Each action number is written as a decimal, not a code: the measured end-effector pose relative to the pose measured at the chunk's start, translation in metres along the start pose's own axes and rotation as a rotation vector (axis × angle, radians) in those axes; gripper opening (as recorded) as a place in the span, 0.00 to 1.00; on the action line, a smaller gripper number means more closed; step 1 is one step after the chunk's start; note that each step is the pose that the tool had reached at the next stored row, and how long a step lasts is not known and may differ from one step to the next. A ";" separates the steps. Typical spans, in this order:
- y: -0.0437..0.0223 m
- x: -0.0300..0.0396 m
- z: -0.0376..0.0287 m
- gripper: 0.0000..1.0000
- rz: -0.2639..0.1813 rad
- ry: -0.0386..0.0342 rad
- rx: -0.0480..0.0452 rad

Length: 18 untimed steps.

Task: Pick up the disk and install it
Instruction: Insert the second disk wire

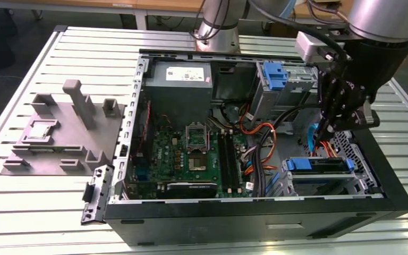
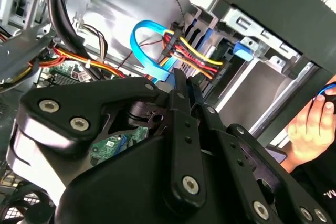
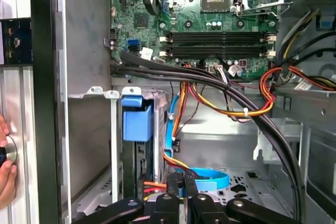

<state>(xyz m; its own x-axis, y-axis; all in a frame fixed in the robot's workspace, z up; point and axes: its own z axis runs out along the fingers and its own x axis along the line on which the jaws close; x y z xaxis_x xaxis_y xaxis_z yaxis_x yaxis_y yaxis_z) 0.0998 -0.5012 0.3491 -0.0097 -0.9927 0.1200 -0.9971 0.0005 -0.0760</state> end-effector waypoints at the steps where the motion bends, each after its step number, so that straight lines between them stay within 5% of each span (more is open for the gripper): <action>1: 0.0008 0.0012 0.0007 0.16 0.000 -0.0013 0.0016; 5: 0.0017 0.0096 0.0038 0.16 0.001 -0.0109 0.0062; 10: 0.0028 0.0210 0.0063 0.16 0.001 -0.0145 0.0122; 18: 0.0086 0.0260 0.0085 0.16 -0.006 -0.0157 0.0359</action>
<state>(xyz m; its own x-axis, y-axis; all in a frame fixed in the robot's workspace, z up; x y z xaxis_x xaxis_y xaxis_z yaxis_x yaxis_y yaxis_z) 0.0916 -0.5281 0.3432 -0.0026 -0.9945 0.1050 -0.9938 -0.0091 -0.1108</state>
